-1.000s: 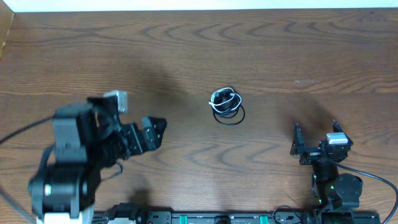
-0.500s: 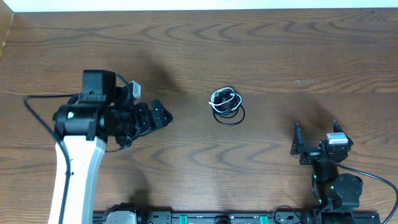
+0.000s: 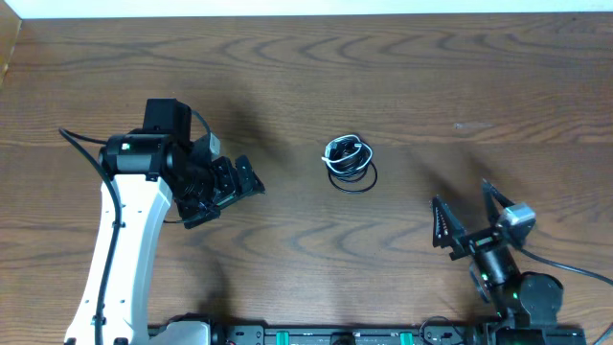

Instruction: Untangle cables

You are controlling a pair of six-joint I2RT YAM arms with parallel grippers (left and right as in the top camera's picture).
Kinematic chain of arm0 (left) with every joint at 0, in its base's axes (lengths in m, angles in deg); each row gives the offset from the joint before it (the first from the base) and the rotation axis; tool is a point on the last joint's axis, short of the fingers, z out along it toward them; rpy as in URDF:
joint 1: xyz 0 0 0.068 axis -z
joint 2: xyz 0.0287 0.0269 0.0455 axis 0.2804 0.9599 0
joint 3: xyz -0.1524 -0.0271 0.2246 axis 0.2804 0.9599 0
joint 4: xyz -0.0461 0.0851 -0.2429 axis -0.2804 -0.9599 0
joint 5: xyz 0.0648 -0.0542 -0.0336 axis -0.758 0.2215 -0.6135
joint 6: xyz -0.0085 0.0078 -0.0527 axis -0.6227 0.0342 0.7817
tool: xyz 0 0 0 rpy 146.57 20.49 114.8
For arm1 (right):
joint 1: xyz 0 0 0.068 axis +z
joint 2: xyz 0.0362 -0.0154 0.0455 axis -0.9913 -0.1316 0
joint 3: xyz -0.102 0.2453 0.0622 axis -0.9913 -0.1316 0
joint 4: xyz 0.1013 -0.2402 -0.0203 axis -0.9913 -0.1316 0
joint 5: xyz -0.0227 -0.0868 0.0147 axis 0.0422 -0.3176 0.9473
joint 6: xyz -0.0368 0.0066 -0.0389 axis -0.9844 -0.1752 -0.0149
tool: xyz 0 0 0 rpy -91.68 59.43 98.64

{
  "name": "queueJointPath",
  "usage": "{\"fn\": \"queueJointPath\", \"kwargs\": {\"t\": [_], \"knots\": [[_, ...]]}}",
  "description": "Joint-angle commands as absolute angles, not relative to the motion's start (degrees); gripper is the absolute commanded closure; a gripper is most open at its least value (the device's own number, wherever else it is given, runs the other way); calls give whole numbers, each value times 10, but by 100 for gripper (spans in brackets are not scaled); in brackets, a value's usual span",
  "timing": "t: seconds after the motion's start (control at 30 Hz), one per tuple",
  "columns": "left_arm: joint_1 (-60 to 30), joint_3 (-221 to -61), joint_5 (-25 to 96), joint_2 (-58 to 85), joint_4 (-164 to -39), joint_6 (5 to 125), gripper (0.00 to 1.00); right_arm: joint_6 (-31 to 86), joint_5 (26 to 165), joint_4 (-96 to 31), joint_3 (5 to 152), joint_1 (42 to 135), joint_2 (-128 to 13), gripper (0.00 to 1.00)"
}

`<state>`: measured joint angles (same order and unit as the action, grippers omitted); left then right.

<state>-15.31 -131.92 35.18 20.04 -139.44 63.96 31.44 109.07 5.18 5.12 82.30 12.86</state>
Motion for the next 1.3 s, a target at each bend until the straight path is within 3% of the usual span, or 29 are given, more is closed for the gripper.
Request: {"fn": "queueJointPath", "kwargs": {"t": [0.0,0.13,0.23,0.4,0.6,0.73,0.87,1.1,1.2,1.27], "knots": [[-152,-1326,344,201,-1401,637,2,488,1197,119,51,818,133,1],[-152,-1326,344,201,-1399,636,2,504,1239,296,62,817,133,1],[-152,-1326,344,201,-1399,636,2,479,1210,334,119,811,132,1],[-152,-1326,344,201,-1399,636,2,359,1173,129,312,801,67,1],[-152,-1326,344,201,-1399,636,2,218,1175,-378,663,801,-168,1],[-152,-1326,344,201,-1399,636,2,221,1220,-570,790,801,-281,1],[-152,-1326,344,201,-1399,636,2,257,1331,-610,807,801,-332,1],[-152,-1326,344,201,-1399,636,2,296,1315,-608,803,829,-429,14],[-152,-1326,344,200,-1399,636,2,297,1226,-644,808,869,-479,27],[-152,-1326,344,201,-1399,636,2,311,1125,-682,826,910,-528,41]]}}
